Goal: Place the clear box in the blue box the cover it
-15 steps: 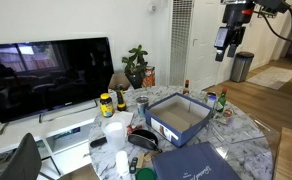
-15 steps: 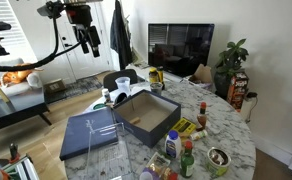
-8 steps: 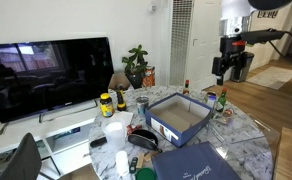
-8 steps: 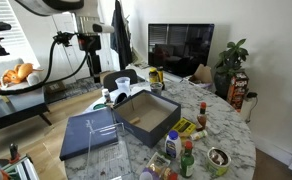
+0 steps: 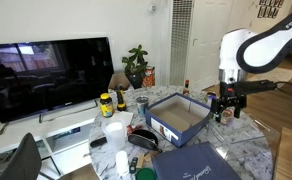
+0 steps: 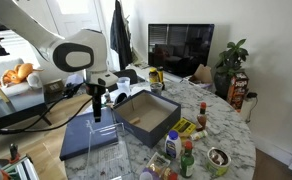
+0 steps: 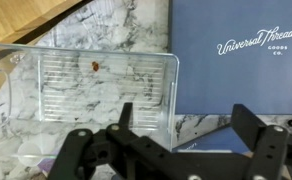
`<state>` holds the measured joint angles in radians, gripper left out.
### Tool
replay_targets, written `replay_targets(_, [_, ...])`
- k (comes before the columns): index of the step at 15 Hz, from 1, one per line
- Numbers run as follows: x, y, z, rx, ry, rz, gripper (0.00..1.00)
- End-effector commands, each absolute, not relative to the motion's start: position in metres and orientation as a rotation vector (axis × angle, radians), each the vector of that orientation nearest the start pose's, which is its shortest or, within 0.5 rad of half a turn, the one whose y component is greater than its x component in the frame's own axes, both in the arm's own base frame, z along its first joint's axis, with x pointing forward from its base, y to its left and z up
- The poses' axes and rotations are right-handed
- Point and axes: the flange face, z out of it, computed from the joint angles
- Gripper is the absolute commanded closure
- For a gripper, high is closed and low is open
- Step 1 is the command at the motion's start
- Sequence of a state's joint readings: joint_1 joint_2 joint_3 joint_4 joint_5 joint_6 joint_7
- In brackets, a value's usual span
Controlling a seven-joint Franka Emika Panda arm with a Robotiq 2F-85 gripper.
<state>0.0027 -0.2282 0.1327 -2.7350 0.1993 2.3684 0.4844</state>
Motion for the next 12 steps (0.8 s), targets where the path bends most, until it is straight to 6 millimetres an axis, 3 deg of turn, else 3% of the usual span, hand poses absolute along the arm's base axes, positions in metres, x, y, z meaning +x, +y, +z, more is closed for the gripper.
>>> replay_targets(1, [0.374, 0.052, 0.235, -2.930, 0.829, 0.244, 0.00])
replay_targets(5, [0.372, 0.053, 0.202, -2.924, 0.856, 0.227, 0.00])
replay_targets(7, [0.375, 0.054, 0.188, -2.940, 0.836, 0.216, 0.07])
replay_targets(9, [0.377, 0.054, 0.177, -2.948, 0.819, 0.218, 0.30])
replay_targets(12, [0.378, 0.056, 0.166, -2.958, 0.798, 0.234, 0.55])
